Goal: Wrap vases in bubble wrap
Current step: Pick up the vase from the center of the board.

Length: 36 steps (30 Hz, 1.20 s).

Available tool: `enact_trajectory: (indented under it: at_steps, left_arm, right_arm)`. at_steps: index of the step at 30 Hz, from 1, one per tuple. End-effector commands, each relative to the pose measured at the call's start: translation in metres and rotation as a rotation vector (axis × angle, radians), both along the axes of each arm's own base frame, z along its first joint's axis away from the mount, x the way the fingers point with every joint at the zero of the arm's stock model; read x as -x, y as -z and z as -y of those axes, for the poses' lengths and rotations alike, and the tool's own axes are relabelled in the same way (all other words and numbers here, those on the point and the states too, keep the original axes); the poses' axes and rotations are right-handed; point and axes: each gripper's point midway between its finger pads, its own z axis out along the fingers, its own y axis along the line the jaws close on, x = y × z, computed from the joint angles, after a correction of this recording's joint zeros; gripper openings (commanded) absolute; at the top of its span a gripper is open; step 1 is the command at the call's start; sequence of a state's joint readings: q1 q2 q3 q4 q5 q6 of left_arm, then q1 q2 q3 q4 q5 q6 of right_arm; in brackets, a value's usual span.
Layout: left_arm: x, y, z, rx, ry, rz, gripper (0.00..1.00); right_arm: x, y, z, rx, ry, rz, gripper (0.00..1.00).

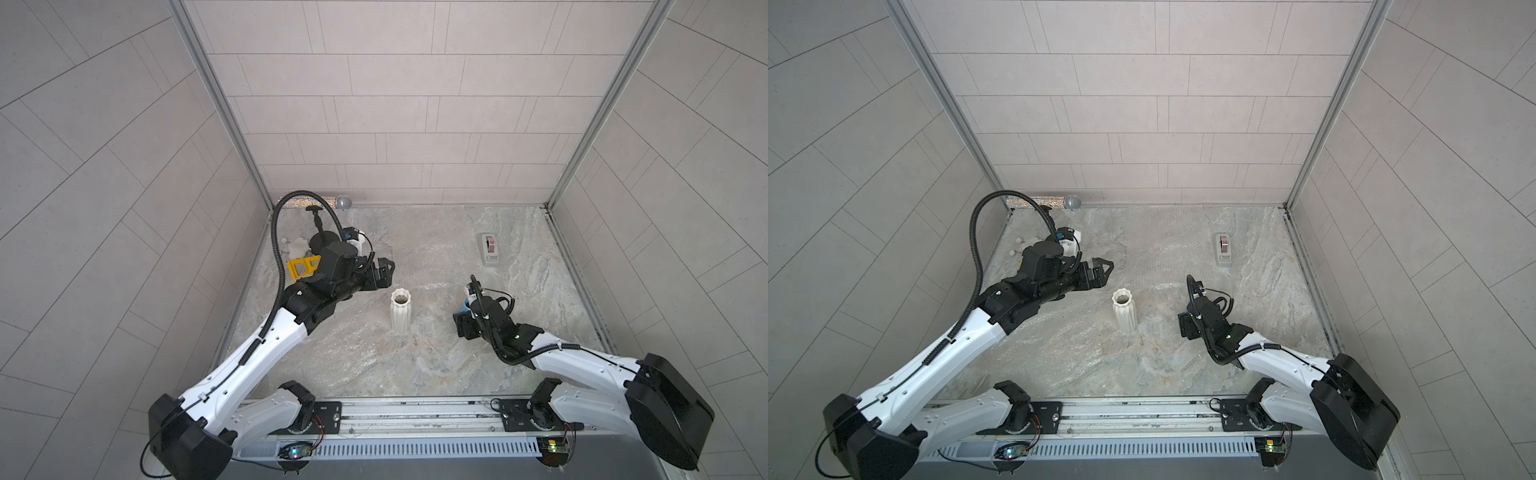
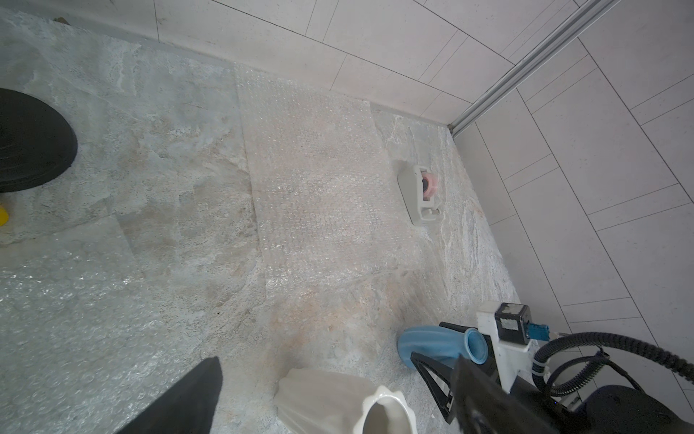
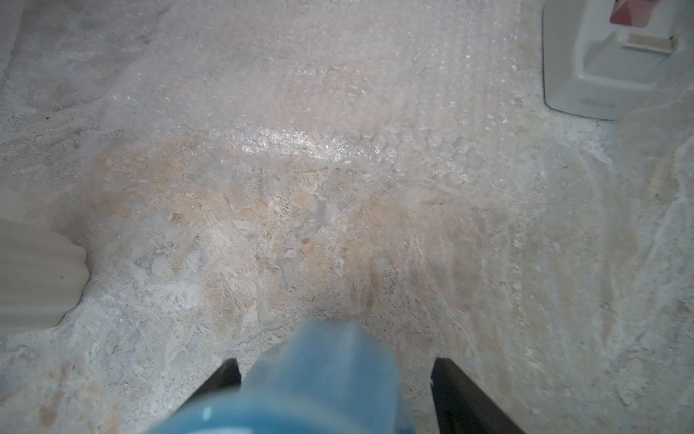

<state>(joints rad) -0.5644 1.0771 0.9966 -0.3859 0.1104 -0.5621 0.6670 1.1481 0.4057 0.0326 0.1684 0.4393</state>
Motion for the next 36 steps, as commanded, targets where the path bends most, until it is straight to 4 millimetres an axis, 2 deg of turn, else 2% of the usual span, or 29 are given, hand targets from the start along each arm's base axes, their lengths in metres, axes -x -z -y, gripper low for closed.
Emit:
enact_trajectory:
  at_steps: [1,7,11,17,20,24,25,28,31,36]
  left_arm:
    - [-0.004,-0.012,0.004,0.001,0.01,0.038,1.0]
    - [-0.005,-0.015,0.007,0.006,0.022,0.035,1.0]
    - [-0.006,-0.018,0.008,0.008,0.027,0.036,1.0]
    - [-0.006,-0.026,0.012,0.017,0.04,0.033,1.0]
    - [-0.01,-0.029,0.014,-0.005,0.051,0.028,1.0]
    - [-0.016,-0.032,0.02,-0.005,0.061,0.022,1.0]
    - [-0.018,-0.032,0.021,-0.009,0.061,0.021,1.0]
    - [-0.029,-0.032,0.022,-0.019,0.055,0.016,1.0]
    - [-0.046,-0.021,0.021,-0.039,0.044,-0.012,1.0]
    - [-0.079,0.025,0.011,0.002,-0.017,-0.171,1.0]
  right_arm:
    - [-0.008,-0.005,-0.001,-0.019,0.026,0.042,0.74]
    - [-0.009,-0.01,0.0,-0.017,0.02,0.068,0.55]
    - [-0.01,-0.023,-0.001,-0.009,-0.002,0.099,0.42]
    - [-0.017,-0.056,0.006,0.002,0.002,0.123,0.32]
    - [-0.025,-0.067,0.011,-0.062,0.014,0.089,0.3]
    - [-0.039,-0.076,0.009,-0.155,0.034,0.047,0.27]
    - [-0.046,-0.086,0.006,-0.184,0.034,0.053,0.27]
    - [-0.058,-0.095,0.0,-0.217,0.037,0.045,0.26]
    - [-0.069,-0.099,0.0,-0.295,0.07,0.027,0.26]
    - [-0.083,-0.099,0.001,-0.343,0.147,0.015,0.25]
